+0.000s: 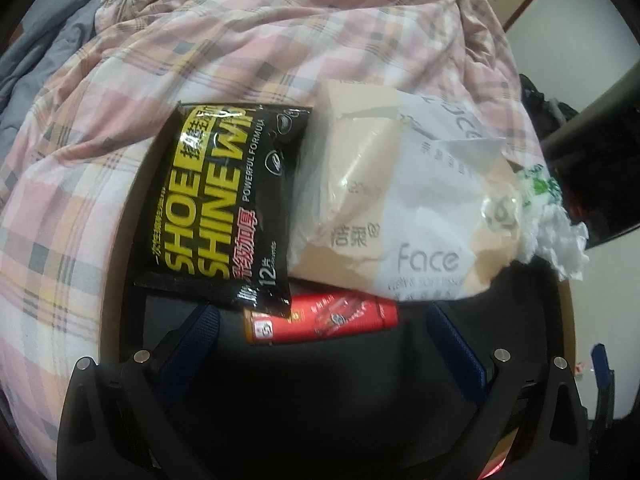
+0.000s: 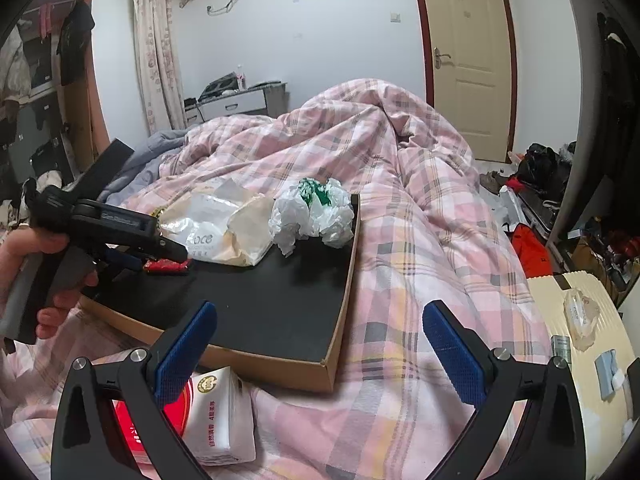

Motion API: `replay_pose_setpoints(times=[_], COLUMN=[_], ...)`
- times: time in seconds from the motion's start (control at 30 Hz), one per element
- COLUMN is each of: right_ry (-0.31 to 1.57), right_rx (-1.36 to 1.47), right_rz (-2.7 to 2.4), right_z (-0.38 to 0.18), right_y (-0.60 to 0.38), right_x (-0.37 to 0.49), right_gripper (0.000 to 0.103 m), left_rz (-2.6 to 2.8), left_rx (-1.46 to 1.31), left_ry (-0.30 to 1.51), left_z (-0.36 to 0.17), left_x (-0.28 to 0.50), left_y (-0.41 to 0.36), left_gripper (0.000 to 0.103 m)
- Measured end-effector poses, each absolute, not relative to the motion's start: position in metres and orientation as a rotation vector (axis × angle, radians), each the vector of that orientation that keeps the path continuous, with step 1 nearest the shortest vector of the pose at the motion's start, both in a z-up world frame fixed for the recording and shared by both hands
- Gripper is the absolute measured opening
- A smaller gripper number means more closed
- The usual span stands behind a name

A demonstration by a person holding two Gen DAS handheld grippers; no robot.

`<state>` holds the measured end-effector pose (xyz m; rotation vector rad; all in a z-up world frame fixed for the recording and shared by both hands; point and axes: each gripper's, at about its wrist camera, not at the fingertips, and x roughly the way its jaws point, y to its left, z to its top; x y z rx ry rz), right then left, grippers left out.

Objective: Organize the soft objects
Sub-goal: 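Lower the left gripper into the tray and grasp the red tube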

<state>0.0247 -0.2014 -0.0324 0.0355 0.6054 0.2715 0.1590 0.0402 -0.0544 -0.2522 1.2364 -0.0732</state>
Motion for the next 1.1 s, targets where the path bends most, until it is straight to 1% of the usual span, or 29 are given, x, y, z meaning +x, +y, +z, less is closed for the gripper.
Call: replay_pose_setpoints(times=[0.07, 0.1, 0.17, 0.2, 0.23, 0.3, 0.5, 0.57, 0.6, 0.63, 0.8, 1.1], right_ry=[0.606, 0.608, 0.609, 0.610, 0.609, 0.609, 0.620, 0.621, 0.622, 0.622, 0.628, 0.632], right_rx=[0.035, 0.035, 0.037, 0.040, 0.039, 0.041, 0.053, 0.052, 0.052, 0.054, 0.057, 0.062], right_rz=[0.271, 0.272, 0.273, 0.274, 0.273, 0.273, 0.274, 0.275, 0.275, 0.275, 0.275, 0.273], right_z=[-0.032, -0.032, -0.032, -0.031, -0.032, -0.032, -0.034, -0.034, -0.034, -0.034, -0.035, -0.036], right_y=[-0.201, -0.201, -0.202, -0.203, -0.202, -0.202, -0.203, -0.203, -0.203, -0.204, -0.205, -0.205], right_x=[0.025, 0.024, 0.025, 0.025, 0.025, 0.025, 0.027, 0.027, 0.027, 0.027, 0.029, 0.029], right_gripper=[0.102, 0.102, 0.102, 0.102, 0.102, 0.102, 0.102, 0.102, 0.102, 0.102, 0.102, 0.102], left_rz=[-0.060, -0.053, -0.030, -0.033, -0.033, -0.026, -0.061, -0.062, -0.070, -0.080, -0.060, -0.066], left_rx=[-0.224, -0.207, -0.168, -0.180, -0.202, -0.215, -0.205, -0.200, -0.199, -0.196, -0.134, -0.129], left_ry=[1.233, 1.230, 1.204, 1.183, 1.165, 1.158, 1.184, 1.191, 1.195, 1.199, 1.181, 1.156], left_z=[-0.056, -0.057, -0.056, -0.055, -0.054, -0.052, -0.051, -0.051, -0.052, -0.052, -0.054, -0.053], left_x=[0.161, 0.162, 0.161, 0.161, 0.160, 0.158, 0.159, 0.160, 0.162, 0.162, 0.157, 0.151], left_y=[0.036, 0.032, 0.030, 0.030, 0.032, 0.035, 0.037, 0.035, 0.032, 0.028, 0.019, 0.021], left_gripper=[0.101, 0.099, 0.087, 0.075, 0.067, 0.062, 0.062, 0.066, 0.075, 0.078, 0.078, 0.078])
